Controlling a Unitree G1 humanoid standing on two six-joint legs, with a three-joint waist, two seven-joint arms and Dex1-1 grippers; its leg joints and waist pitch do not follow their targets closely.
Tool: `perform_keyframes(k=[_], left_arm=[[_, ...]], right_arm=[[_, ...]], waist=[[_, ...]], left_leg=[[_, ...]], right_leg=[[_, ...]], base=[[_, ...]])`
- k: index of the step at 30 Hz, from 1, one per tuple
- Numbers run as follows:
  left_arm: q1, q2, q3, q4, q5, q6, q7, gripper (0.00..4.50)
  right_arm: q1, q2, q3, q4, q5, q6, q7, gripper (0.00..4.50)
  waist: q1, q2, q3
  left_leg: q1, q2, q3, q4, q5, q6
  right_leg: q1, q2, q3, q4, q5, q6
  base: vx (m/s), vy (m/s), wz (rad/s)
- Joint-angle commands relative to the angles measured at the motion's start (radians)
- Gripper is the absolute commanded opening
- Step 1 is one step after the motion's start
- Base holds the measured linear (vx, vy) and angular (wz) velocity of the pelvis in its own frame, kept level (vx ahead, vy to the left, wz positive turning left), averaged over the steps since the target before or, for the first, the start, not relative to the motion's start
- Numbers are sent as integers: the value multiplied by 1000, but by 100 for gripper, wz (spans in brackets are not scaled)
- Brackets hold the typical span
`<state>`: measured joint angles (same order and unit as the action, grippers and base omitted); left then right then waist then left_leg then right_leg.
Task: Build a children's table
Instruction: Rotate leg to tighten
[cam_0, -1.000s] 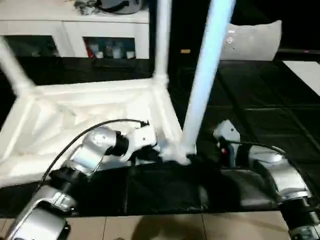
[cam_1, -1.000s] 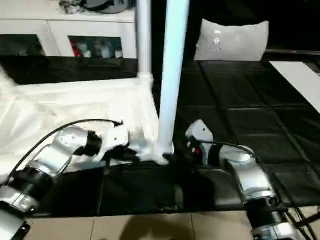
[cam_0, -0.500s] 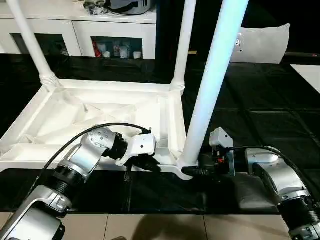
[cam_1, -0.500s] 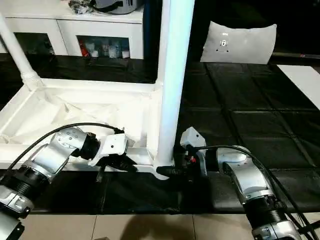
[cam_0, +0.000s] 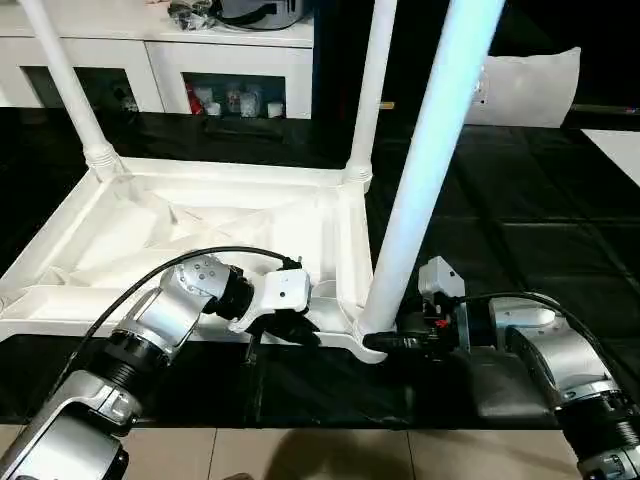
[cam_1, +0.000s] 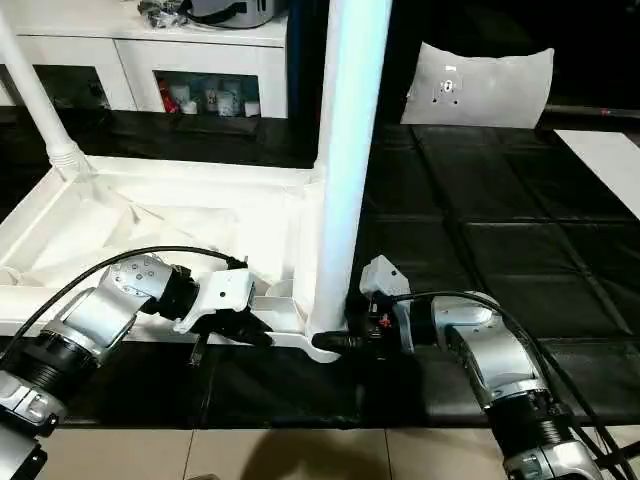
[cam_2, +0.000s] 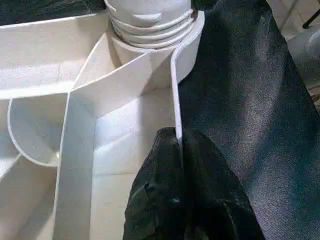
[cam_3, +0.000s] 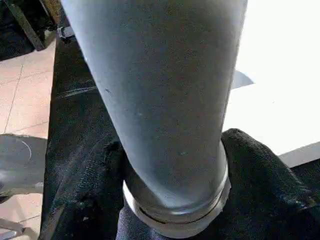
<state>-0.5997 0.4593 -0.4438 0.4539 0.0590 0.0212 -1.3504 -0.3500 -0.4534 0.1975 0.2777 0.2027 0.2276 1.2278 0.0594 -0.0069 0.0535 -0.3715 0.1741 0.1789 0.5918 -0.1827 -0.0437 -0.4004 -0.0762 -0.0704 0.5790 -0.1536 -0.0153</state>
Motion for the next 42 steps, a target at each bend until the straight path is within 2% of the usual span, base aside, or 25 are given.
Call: perform_keyframes(k=[1, 5, 7, 8, 9, 10, 11, 12, 13, 15, 16, 17, 19, 20, 22, 23, 24, 25, 26, 29, 34, 35, 36, 42], left_arm=[[6, -5, -32, -26, 17, 13, -25, 0], [9, -43, 6, -43, -1, 135, 56, 0], [4, -93, 42, -48, -8, 229, 156, 0], [1, -110, 52, -46, -7, 255, 188, 0], [-3, -135, 66, -41, -4, 290, 237, 0], [-9, -167, 81, -32, 0, 320, 296, 0], [-17, -212, 105, -17, 0, 358, 374, 0], [-21, -237, 115, -11, 1, 375, 412, 0], [-28, -268, 129, 0, 4, 389, 464, 0], [-31, -281, 135, 0, 7, 399, 488, 0], [-45, -320, 159, 10, 9, 418, 555, 0], [-50, -333, 167, 14, 10, 422, 579, 0], [-73, -379, 192, 25, 27, 432, 659, 0], [-76, -384, 193, 26, 30, 433, 664, 0], [-78, -385, 186, 27, 39, 428, 664, 0], [-75, -374, 170, 24, 53, 415, 654, 0], [-75, -374, 170, 24, 53, 415, 654, 0], [-75, -374, 170, 24, 53, 415, 654, 0], [-66, -351, 153, 17, 60, 404, 635, 0], [-62, -339, 145, 16, 63, 394, 622, 0], [-40, -290, 127, 3, 61, 350, 548, 0], [-30, -255, 116, 3, 56, 305, 486, 0], [-30, -255, 116, 3, 56, 305, 486, 0], [-25, -184, 93, 15, 44, 226, 385, 0]], right_arm=[[9, 3, 11, -46, 22, -1, 13, 264], [29, 43, 5, -79, 21, 30, -60, 264], [34, 101, -6, -82, -9, 73, -194, 263], [35, 114, -5, -80, -21, 71, -222, 263], [37, 137, -6, -76, -33, 73, -264, 263], [36, 169, -14, -71, -40, 80, -316, 263], [26, 218, -32, -55, -50, 98, -404, 263], [17, 248, -44, -43, -59, 112, -462, 263], [2, 284, -60, -26, -73, 124, -539, 263], [-3, 300, -67, -21, -80, 132, -575, 263], [-26, 349, -100, 4, -94, 156, -690, 262], [-33, 364, -112, 12, -98, 166, -727, 262], [-62, 416, -151, 52, -109, 202, -851, 262], [-61, 414, -143, 52, -114, 191, -837, 262], [-54, 408, -132, 47, -120, 166, -810, 318], [-44, 408, -131, 35, -122, 160, -803, 332], [-44, 408, -131, 35, -122, 160, -803, 332], [-44, 408, -131, 35, -122, 160, -803, 338], [-32, 401, -132, 22, -118, 150, -793, 353], [-28, 396, -135, 18, -116, 137, -790, 388], [-12, 352, -148, -1, -100, 86, -740, 431], [5, 299, -149, -29, -82, 47, -655, 438], [5, 299, -149, -29, -82, 47, -655, 445], [33, 185, -127, -69, -49, 3, -454, 445]], waist=[[-4, 4, -67], [-7, 2, -65], [-12, 1, -57], [-16, -4, -59], [-18, -3, -58], [-24, -1, -54], [-28, -2, -54], [-38, -4, -53], [-41, -6, -53], [-54, -5, -56], [-62, -6, -54], [-66, -6, -54], [-75, -8, -59], [-77, -7, -60], [-74, -7, -61], [-74, -6, -63], [-72, -6, -64], [-72, -6, -65], [-69, 1, -66], [-69, -1, -68], [-67, 0, -68], [-64, -1, -69], [-64, -4, -69], [-54, -1, -66]], left_leg=[[18, 60, -16, -72, -234, 35], [19, 61, -16, -75, -241, 28], [23, 58, -17, -76, -287, 12], [22, 53, -22, -74, -311, 2], [22, 53, -23, -75, -316, -1], [26, 53, -23, -75, -336, -7], [28, 52, -24, -73, -344, -10], [26, 47, -30, -71, -368, -12], [25, 47, -31, -72, -371, -13], [20, 46, -37, -72, -392, -13], [20, 44, -35, -70, -400, -5], [18, 43, -34, -70, -395, -3], [17, 37, -32, -65, -373, 4], [14, 38, -33, -66, -359, 12], [9, 40, -29, -66, -333, 30], [4, 43, -29, -69, -314, 36], [5, 43, -27, -69, -308, 39], [4, 44, -26, -69, -292, 44], [5, 44, -25, -69, -277, 47], [1, 46, -23, -69, -249, 57], [2, 47, -21, -68, -229, 64], [4, 48, -21, -67, -228, 65], [1, 48, -20, -67, -227, 70], [7, 53, -20, -69, -241, 75]], right_leg=[[47, -72, 47, -61, -302, -215], [46, -71, 48, -61, -306, -216], [40, -71, 46, -71, -389, -203], [43, -74, 41, -78, -458, -179], [42, -75, 41, -80, -482, -167], [34, -72, 41, -88, -519, -151], [31, -73, 40, -90, -535, -146], [32, -74, 31, -99, -594, -121], [31, -74, 30, -100, -606, -112], [33, -73, 25, -103, -615, -97], [31, -72, 25, -107, -614, -92], [29, -71, 27, -107, -613, -93], [26, -72, 25, -109, -614, -92], [29, -72, 26, -109, -595, -93], [31, -71, 32, -105, -546, -101], [34, -71, 34, -99, -502, -112], [33, -70, 36, -98, -482, -118], [36, -70, 38, -91, -437, -136], [38, -69, 39, -86, -399, -153], [44, -69, 41, -78, -329, -183], [48, -69, 42, -74, -298, -199], [50, -70, 41, -75, -298, -198], [51, -70, 42, -74, -294, -198], [47, -70, 42, -72, -308, -202]], base=[[0, 0, 0], [0, 0, 0], [0, 0, 0], [0, 0, 0], [0, 0, 0], [0, 0, 0], [0, 0, 0], [0, 0, 0], [0, 0, 0], [0, 0, 0], [0, 0, 0], [0, 0, 0], [0, 0, 0], [0, 0, 0], [0, 0, 0], [0, 0, 0], [0, 0, 0], [0, 0, 0], [0, 0, 0], [0, 0, 0], [0, 0, 0], [0, 0, 0], [0, 0, 0], [0, 0, 0]])
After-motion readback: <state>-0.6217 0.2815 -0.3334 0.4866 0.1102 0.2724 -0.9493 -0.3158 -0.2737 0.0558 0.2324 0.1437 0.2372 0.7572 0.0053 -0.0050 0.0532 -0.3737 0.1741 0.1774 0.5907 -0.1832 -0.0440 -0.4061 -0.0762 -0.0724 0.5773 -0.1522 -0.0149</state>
